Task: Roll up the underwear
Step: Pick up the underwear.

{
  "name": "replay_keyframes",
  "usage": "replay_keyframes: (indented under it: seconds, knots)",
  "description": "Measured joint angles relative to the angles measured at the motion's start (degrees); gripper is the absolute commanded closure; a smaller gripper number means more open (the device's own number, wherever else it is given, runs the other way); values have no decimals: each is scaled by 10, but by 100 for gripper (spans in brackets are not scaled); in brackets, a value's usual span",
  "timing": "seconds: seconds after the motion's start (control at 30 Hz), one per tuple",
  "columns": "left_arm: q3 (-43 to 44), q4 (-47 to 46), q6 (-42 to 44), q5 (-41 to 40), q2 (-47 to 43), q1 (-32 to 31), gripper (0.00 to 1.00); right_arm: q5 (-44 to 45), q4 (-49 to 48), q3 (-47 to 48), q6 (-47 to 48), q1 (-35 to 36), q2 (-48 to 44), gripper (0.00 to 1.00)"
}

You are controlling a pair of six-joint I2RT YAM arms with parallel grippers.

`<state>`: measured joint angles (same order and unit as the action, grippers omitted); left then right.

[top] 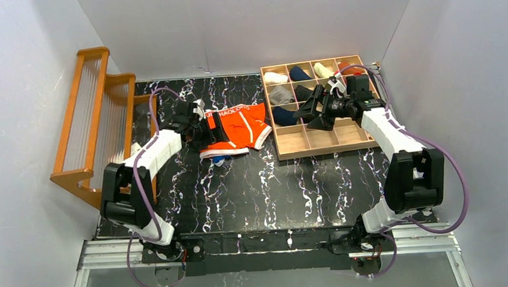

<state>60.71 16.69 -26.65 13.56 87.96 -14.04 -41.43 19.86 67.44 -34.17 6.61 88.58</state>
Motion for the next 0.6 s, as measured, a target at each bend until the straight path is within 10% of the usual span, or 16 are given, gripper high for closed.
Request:
replay_keyframes:
  seconds: [0.6]
  knots:
    - [21,-8,31,-150,74,-4,2,-10,13,13,10,15,16,1]
